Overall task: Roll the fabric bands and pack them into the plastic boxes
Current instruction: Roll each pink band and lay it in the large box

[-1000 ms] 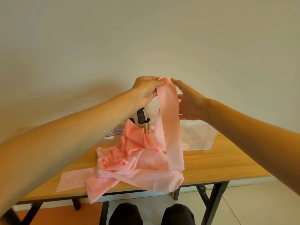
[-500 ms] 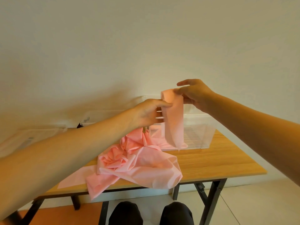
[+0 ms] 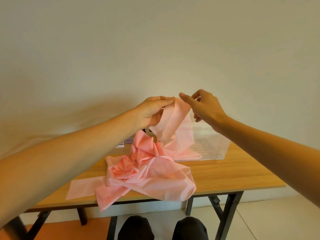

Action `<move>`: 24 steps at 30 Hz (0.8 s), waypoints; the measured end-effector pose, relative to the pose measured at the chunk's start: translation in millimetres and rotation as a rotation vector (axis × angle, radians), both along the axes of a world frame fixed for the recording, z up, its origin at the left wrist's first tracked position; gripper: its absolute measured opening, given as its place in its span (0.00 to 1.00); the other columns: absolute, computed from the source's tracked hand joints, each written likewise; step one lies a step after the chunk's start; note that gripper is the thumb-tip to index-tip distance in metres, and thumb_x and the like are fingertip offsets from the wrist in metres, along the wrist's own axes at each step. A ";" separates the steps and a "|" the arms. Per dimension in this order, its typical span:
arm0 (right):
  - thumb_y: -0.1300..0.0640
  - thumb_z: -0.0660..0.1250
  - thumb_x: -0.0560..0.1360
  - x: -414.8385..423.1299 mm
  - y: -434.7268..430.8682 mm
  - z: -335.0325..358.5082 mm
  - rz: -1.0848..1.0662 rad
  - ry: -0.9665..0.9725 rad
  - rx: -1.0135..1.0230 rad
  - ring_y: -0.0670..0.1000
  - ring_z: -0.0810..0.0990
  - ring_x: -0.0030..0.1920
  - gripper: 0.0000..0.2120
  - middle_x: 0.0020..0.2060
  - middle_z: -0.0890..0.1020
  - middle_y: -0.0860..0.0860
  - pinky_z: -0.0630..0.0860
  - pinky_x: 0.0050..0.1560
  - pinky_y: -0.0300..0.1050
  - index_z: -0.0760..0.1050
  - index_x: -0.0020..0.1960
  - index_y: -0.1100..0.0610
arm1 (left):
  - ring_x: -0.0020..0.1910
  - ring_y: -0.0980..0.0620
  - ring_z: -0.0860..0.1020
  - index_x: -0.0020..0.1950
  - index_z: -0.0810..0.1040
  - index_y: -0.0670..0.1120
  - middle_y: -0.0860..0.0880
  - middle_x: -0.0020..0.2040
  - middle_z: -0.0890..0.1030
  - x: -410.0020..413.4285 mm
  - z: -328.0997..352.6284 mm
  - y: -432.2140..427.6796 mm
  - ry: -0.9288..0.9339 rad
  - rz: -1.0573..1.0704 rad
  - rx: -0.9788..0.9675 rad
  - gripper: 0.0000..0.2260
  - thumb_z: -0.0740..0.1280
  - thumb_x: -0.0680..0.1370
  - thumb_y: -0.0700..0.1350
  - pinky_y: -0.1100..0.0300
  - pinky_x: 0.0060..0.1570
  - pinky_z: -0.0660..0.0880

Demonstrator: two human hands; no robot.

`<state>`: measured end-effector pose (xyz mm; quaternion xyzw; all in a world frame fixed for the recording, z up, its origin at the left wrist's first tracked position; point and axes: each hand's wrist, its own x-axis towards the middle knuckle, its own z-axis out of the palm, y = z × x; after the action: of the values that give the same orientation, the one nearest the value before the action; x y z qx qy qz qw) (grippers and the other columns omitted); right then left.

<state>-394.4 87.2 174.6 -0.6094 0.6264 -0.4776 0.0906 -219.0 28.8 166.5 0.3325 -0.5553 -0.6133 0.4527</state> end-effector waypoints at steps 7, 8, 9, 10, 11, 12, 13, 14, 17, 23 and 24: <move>0.49 0.68 0.68 3.5 8.2 -9.9 0.289 0.642 -0.403 0.52 0.73 0.48 0.25 0.53 0.73 0.52 0.76 0.38 0.49 0.69 0.63 0.55 | 0.42 0.47 0.85 0.53 0.81 0.40 0.42 0.46 0.85 1.0 6.6 4.0 0.099 -0.016 0.054 0.07 0.72 0.77 0.40 0.53 0.44 0.83; 0.50 0.69 0.69 3.8 6.9 -10.9 0.303 0.619 -0.382 0.52 0.73 0.49 0.26 0.55 0.73 0.52 0.79 0.39 0.49 0.69 0.64 0.54 | 0.44 0.46 0.85 0.55 0.81 0.40 0.42 0.47 0.86 1.5 7.9 3.6 0.105 -0.011 0.057 0.08 0.72 0.77 0.40 0.53 0.44 0.84; 0.49 0.70 0.70 3.8 4.7 -12.9 0.317 0.582 -0.362 0.51 0.74 0.51 0.26 0.56 0.74 0.52 0.80 0.41 0.49 0.69 0.66 0.53 | 0.47 0.45 0.86 0.57 0.81 0.39 0.41 0.50 0.86 2.0 8.9 3.3 0.116 -0.004 0.063 0.09 0.71 0.78 0.39 0.51 0.48 0.84; 0.47 0.72 0.72 4.1 3.6 -15.0 0.336 0.542 -0.340 0.51 0.75 0.52 0.28 0.58 0.74 0.50 0.81 0.43 0.47 0.68 0.68 0.51 | 0.51 0.43 0.85 0.60 0.80 0.39 0.40 0.53 0.85 2.0 9.6 2.8 0.134 -0.001 0.076 0.11 0.70 0.79 0.39 0.47 0.53 0.82; 0.45 0.75 0.72 4.6 3.3 -16.9 0.358 0.511 -0.318 0.49 0.75 0.55 0.31 0.60 0.73 0.48 0.81 0.45 0.44 0.67 0.70 0.50 | 0.54 0.42 0.85 0.63 0.78 0.38 0.39 0.55 0.85 1.5 9.1 1.3 0.149 0.008 0.090 0.12 0.69 0.80 0.39 0.45 0.58 0.80; 0.42 0.77 0.71 5.4 3.8 -18.5 0.378 0.500 -0.295 0.48 0.74 0.57 0.35 0.62 0.72 0.46 0.80 0.47 0.40 0.66 0.72 0.49 | 0.54 0.43 0.84 0.64 0.77 0.37 0.39 0.54 0.85 0.8 8.5 0.3 0.161 0.018 0.097 0.13 0.68 0.81 0.39 0.44 0.59 0.80; 0.40 0.78 0.70 6.2 4.6 -20.0 0.391 0.505 -0.272 0.47 0.73 0.58 0.39 0.63 0.71 0.45 0.78 0.49 0.36 0.64 0.74 0.48 | 0.53 0.44 0.84 0.64 0.77 0.37 0.40 0.52 0.85 0.0 8.3 0.3 0.167 0.038 0.095 0.12 0.67 0.81 0.38 0.46 0.59 0.80; 0.40 0.79 0.68 7.2 5.9 -21.1 0.398 0.516 -0.251 0.47 0.73 0.59 0.42 0.64 0.71 0.45 0.75 0.50 0.34 0.64 0.75 0.48 | 0.51 0.45 0.84 0.61 0.77 0.37 0.41 0.51 0.84 -0.7 8.2 1.2 0.173 0.053 0.090 0.09 0.66 0.82 0.38 0.49 0.57 0.81; 0.44 0.81 0.68 9.6 6.1 -23.2 0.356 0.505 -0.233 0.48 0.77 0.56 0.42 0.63 0.76 0.49 0.79 0.49 0.38 0.63 0.74 0.49 | 0.49 0.46 0.83 0.55 0.77 0.40 0.40 0.51 0.83 0.1 6.9 2.2 0.167 0.067 0.083 0.03 0.67 0.81 0.37 0.54 0.55 0.81; 0.63 0.74 0.75 9.3 3.7 -17.4 0.214 0.292 -0.149 0.48 0.80 0.39 0.24 0.41 0.84 0.51 0.77 0.42 0.43 0.69 0.67 0.55 | 0.46 0.46 0.84 0.48 0.76 0.40 0.40 0.48 0.83 2.6 4.0 2.9 0.199 0.056 0.077 0.04 0.65 0.82 0.34 0.53 0.48 0.83; 0.62 0.75 0.75 7.3 3.9 -14.4 0.230 0.253 -0.129 0.49 0.81 0.39 0.21 0.39 0.84 0.51 0.76 0.41 0.43 0.71 0.65 0.55 | 0.45 0.47 0.83 0.47 0.75 0.41 0.40 0.47 0.83 3.9 4.2 1.6 0.184 0.076 0.070 0.05 0.64 0.82 0.35 0.54 0.43 0.84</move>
<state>-387.1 91.1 160.2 -0.7367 0.5272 -0.4228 0.0256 -215.0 30.5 170.7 0.3112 -0.4765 -0.6427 0.5128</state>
